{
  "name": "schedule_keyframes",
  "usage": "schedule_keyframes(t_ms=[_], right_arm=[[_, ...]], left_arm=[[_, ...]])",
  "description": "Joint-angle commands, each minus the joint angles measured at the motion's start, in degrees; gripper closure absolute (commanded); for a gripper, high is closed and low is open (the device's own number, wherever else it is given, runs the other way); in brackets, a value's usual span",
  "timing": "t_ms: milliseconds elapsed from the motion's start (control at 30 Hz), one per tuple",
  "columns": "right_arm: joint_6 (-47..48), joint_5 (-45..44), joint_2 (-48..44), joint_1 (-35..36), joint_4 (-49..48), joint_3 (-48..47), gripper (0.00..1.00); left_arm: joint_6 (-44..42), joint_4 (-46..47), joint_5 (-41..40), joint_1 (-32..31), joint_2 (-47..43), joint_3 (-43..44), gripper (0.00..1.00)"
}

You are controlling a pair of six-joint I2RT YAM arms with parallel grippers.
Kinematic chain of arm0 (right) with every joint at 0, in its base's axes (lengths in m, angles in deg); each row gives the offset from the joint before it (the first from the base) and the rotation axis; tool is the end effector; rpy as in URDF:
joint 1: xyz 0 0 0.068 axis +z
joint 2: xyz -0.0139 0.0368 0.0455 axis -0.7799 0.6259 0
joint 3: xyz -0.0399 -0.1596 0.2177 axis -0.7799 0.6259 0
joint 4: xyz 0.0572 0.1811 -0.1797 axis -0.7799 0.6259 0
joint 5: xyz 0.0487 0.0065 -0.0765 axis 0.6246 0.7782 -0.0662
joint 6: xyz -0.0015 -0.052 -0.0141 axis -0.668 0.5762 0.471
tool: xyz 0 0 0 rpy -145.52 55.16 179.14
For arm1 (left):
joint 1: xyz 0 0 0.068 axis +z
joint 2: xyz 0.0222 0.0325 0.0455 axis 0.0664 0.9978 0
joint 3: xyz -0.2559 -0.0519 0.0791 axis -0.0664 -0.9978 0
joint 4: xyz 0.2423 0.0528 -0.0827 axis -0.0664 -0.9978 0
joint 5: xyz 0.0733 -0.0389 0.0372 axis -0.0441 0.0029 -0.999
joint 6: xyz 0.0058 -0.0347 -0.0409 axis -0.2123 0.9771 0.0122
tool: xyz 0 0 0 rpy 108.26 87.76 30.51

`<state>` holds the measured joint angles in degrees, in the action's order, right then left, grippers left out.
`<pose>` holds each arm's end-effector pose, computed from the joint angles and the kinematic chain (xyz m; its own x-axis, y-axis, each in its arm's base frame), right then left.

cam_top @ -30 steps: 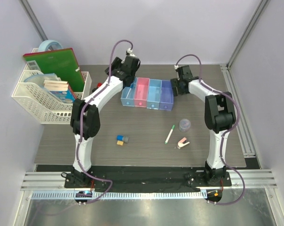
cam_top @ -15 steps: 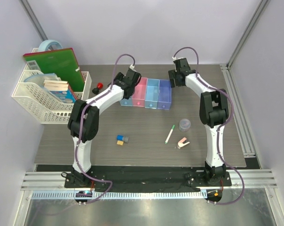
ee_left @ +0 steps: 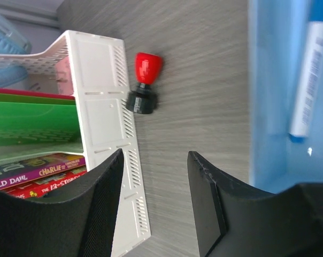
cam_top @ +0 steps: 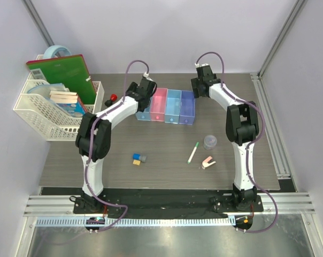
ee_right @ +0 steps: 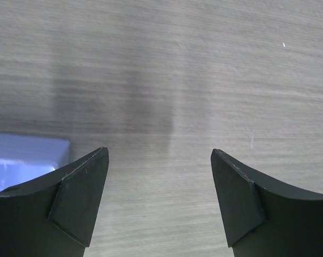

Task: Sort the stationery into containers
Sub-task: Move the storage box to the center of the board.

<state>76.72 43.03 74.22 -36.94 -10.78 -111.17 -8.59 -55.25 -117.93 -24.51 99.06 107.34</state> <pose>0.5001 0.1157 0.2018 -0.6949 -0.2441 -0.6764 -0.0649 0.9581 -0.2790 0.4080 -0.1918 0.2265 -0.6647 0.5440 -0.5121 0.0977 0.7429 0.6623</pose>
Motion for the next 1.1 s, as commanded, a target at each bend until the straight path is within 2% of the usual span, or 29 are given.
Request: schedule_keyframes(t_ms=[0, 200, 400, 533, 700, 1067], right_arm=[[1.17, -5.18, -8.54, 0.29, -2.83, 4.15, 0.17], [3.63, -1.33, -19.68, 0.02, -0.3, 12.58, 0.16], [5.13, 10.53, -29.72, 0.11, 9.72, 18.3, 0.16], [3.46, 15.02, -37.62, 0.72, 11.23, 24.11, 0.16], [3.81, 23.27, -42.3, 2.91, 15.26, 29.29, 0.16], [5.39, 25.57, -43.1, 6.35, 22.56, 33.7, 0.16]], left_arm=[[1.2, 5.28, -2.14, 3.7, -2.15, 3.39, 0.48], [-0.39, 6.16, 2.16, 5.02, 1.02, 3.4, 0.48], [1.1, 6.07, 8.32, 5.02, 2.17, 0.94, 0.49], [1.9, 5.9, 11.93, 5.02, 1.73, -0.47, 0.5], [2.95, 5.37, 13.51, 5.02, 0.85, -1.7, 0.5], [5.41, 3.7, 17.29, 4.41, -1.17, -3.98, 0.5]])
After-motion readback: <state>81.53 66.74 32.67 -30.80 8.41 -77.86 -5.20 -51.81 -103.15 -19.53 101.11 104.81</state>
